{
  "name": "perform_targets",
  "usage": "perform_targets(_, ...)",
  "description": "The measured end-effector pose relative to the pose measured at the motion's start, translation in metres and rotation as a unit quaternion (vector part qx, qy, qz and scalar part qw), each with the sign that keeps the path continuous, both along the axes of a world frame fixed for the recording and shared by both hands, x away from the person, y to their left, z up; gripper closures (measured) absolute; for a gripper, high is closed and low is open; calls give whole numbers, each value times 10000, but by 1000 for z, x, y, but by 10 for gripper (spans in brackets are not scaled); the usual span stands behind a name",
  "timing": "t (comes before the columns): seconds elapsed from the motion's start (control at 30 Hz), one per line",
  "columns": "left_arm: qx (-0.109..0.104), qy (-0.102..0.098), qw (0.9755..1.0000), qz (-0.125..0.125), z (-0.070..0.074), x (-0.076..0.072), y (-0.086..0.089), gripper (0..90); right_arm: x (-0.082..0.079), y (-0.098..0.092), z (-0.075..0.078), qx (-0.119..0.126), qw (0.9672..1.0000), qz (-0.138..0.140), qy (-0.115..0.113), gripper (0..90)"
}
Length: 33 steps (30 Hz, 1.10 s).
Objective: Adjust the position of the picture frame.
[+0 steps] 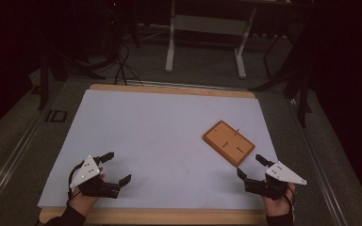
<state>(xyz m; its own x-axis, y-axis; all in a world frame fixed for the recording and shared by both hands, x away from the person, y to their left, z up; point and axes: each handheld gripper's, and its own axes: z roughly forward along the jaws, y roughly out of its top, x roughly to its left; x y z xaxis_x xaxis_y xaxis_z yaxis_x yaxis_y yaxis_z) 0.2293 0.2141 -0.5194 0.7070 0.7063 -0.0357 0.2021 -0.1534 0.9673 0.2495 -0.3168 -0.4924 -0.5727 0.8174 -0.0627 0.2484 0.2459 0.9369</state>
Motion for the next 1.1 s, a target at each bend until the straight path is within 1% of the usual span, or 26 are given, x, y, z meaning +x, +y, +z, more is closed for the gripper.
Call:
perform_targets(0.03,5,-2,10000,-7,0,0,-1,0,0,0,2,35,10000,16,-18,107)
perform_targets(0.17,12,-6,10000,-53,0,0,-3,0,1,4,9,28,9999,6,-141,101)
perform_targets(0.27,5,6,10000,-76,0,-1,-4,0,5,7,16,-12,9999,20,-163,102)
perform_targets(0.33,7,5,10000,-92,0,-1,-5,0,8,8,21,-87,9998,-12,-191,101)
perform_targets(0.37,5,8,10000,-96,0,-1,-5,0,11,8,23,-97,9998,36,-190,102)
perform_targets(0.4,-6,21,10000,-96,0,-1,-5,0,13,8,25,-115,9998,42,-181,101)
perform_targets(0.47,-9,24,9999,-99,0,-1,-5,0,19,8,29,-63,9997,86,-204,101)
perform_targets(0.5,-17,22,9999,-102,0,-1,-5,0,22,8,30,-85,9997,54,-214,101)
perform_targets(0.57,-26,28,9999,-105,0,-1,-6,0,28,8,33,-82,9997,110,-217,101)
perform_targets(0.6,-25,30,9999,-107,0,-1,-6,0,32,8,34,-140,9996,70,-245,98)
perform_targets(0.67,-27,39,9999,-116,0,-1,-6,0,35,8,35,-155,9995,107,-248,97)
perform_targets(0.77,-12,53,9999,-137,-1,-1,-7,0,47,8,37,-274,9994,57,-223,98)
perform_targets(0.8,-13,56,9999,-145,-1,-1,-7,0,52,8,37,-283,9994,-8,-217,99)
perform_targets(0.87,-1,58,9999,-152,-1,-1,-7,0,59,7,38,-264,9995,-11,-144,101)
perform_targets(0.97,-12,60,9999,-155,-1,-1,-7,0,70,4,39,-283,9995,-52,-132,119)
perform_targets(1.03,-25,63,9999,-158,-1,-1,-7,0,78,3,41,-250,9996,-72,-127,128)
perform_targets(1.1,-24,62,9999,-159,-1,-1,-7,0,85,2,42,-287,9995,-123,-106,134)
